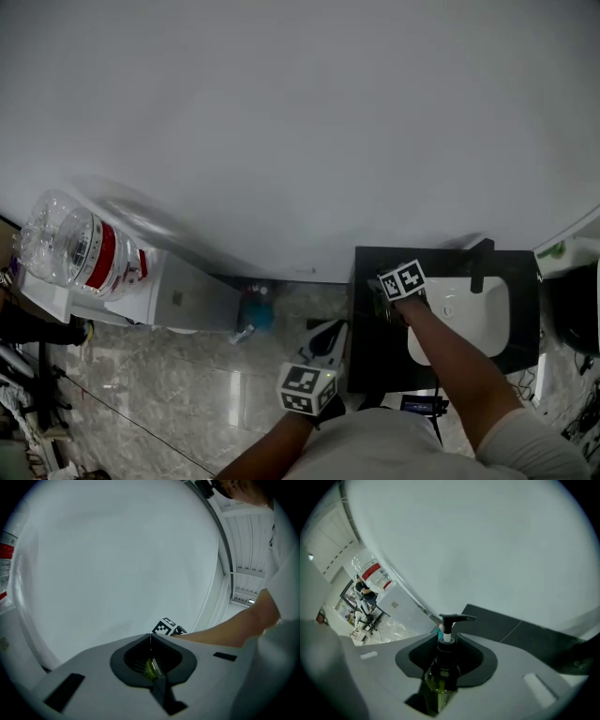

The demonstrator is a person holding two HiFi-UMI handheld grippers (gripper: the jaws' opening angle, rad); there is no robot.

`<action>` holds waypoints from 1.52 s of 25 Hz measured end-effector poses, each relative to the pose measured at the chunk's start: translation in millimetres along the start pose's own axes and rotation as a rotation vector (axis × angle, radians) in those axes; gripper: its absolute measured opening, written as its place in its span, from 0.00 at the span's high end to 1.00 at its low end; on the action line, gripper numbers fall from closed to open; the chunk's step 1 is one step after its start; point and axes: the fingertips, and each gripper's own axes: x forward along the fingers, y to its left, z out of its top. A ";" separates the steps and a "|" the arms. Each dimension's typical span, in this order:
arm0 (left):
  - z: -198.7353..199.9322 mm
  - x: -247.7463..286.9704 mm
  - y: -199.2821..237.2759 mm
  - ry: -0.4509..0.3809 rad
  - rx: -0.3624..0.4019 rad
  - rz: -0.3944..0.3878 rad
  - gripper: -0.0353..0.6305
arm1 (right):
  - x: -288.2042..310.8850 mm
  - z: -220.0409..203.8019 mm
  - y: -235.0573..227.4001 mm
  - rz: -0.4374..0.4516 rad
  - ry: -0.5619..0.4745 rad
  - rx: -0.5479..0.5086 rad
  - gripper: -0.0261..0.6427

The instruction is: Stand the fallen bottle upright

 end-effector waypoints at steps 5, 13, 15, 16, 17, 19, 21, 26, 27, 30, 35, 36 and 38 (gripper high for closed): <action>2.4 4.6 -26.7 0.001 0.031 -0.034 0.94 | -48.4 -4.7 18.2 -0.065 -0.188 -0.214 0.79; -0.8 10.7 -61.6 0.012 0.069 -0.058 0.94 | -77.8 -40.2 22.5 -0.096 -0.302 -0.273 0.79; 0.3 10.4 -67.1 0.008 0.076 -0.057 0.94 | -77.1 -45.2 26.2 -0.079 -0.286 -0.280 0.76; 0.7 9.9 -69.8 0.007 0.078 -0.056 0.94 | -77.5 -47.8 28.1 -0.076 -0.280 -0.285 0.73; 1.2 9.2 -72.4 0.004 0.080 -0.055 0.94 | -78.8 -50.3 29.7 -0.075 -0.276 -0.289 0.73; 2.9 7.8 -77.6 -0.004 0.081 -0.053 0.94 | -84.1 -55.7 31.3 -0.080 -0.274 -0.293 0.73; 5.6 6.8 -82.4 -0.016 0.081 -0.052 0.94 | -92.6 -61.9 30.9 -0.091 -0.273 -0.301 0.73; 19.7 7.5 -97.6 -0.057 0.088 -0.048 0.94 | -135.7 -72.8 34.7 -0.097 -0.312 -0.321 0.73; 23.7 8.4 -102.5 -0.068 0.092 -0.048 0.94 | -148.3 -73.3 37.4 -0.092 -0.327 -0.323 0.73; 40.7 11.8 -118.8 -0.108 0.109 -0.051 0.94 | -193.7 -63.3 48.8 -0.079 -0.406 -0.331 0.73; 84.7 17.2 -151.9 -0.182 0.163 -0.042 0.94 | -296.0 -17.0 82.6 -0.063 -0.625 -0.362 0.79; 94.1 17.8 -158.0 -0.194 0.175 -0.032 0.94 | -317.6 -8.1 90.7 -0.054 -0.673 -0.371 0.81; 114.9 16.4 -170.6 -0.229 0.194 -0.014 0.94 | -358.2 6.9 107.3 -0.029 -0.764 -0.383 0.84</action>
